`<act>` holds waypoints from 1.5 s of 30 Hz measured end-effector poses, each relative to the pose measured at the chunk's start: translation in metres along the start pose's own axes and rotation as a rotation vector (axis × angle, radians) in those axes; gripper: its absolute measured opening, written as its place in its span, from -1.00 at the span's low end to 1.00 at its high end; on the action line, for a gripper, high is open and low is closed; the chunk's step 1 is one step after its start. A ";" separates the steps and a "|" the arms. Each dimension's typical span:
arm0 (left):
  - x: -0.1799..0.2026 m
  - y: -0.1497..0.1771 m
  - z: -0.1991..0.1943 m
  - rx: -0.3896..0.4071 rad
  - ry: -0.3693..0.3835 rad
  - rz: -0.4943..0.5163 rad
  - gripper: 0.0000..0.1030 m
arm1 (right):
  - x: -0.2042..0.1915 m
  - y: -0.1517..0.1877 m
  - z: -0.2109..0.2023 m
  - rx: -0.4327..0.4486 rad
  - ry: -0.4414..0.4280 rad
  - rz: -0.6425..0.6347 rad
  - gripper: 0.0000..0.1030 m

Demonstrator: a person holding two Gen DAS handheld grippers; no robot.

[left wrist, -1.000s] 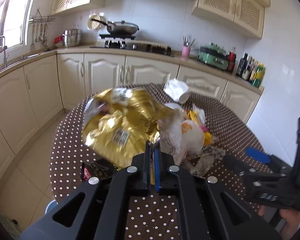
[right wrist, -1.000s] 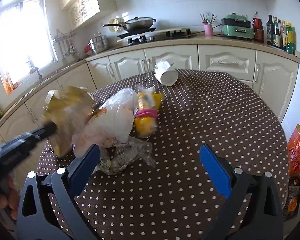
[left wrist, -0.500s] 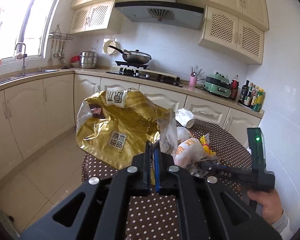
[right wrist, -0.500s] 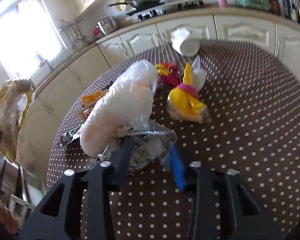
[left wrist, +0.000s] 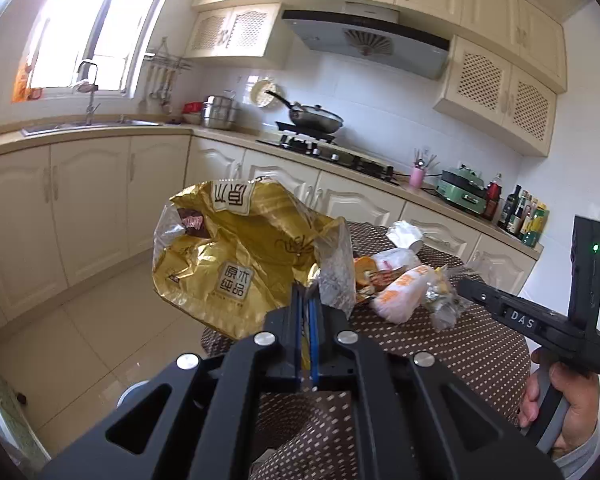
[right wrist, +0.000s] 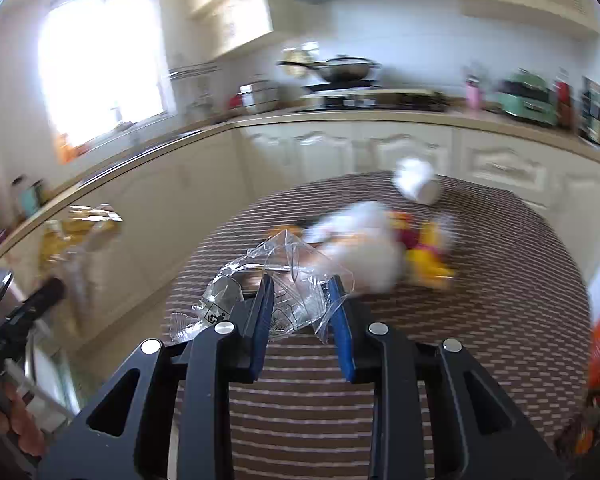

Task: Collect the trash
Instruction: 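Carry both bags over the blue bin and open both grippers to drop them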

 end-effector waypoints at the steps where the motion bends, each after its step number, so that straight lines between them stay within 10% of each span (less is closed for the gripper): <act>1: -0.009 0.004 -0.001 -0.003 -0.016 -0.006 -0.95 | -0.013 0.001 0.007 -0.009 -0.023 -0.015 -0.49; 14: -0.171 0.090 0.054 -0.254 -0.225 -0.170 -0.95 | -0.164 0.083 0.182 -0.306 -0.226 -0.220 -0.49; 24: -0.231 0.182 0.178 -0.551 -0.233 -0.259 -0.95 | -0.153 0.171 0.302 -0.520 -0.141 -0.260 -0.49; 28: -0.240 0.189 0.210 -0.576 -0.225 -0.257 -0.88 | -0.143 0.183 0.329 -0.550 -0.113 -0.256 -0.49; 32: -0.246 0.185 0.226 -0.572 -0.245 -0.266 -0.24 | -0.135 0.185 0.352 -0.568 -0.095 -0.241 -0.48; 45: -0.282 0.207 0.202 -0.602 -0.329 -0.361 -0.08 | -0.154 0.200 0.371 -0.614 -0.133 -0.208 -0.48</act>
Point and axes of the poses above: each gripper's, at about its wrist camera, not at the fingertips, and z roughly the way its jaws point, x to its right, y to its underside, the point moved 4 cm from there along z, roughly the way its jaws point, and after that the axes turned 12 degrees about -y, right-handed, at the moved point
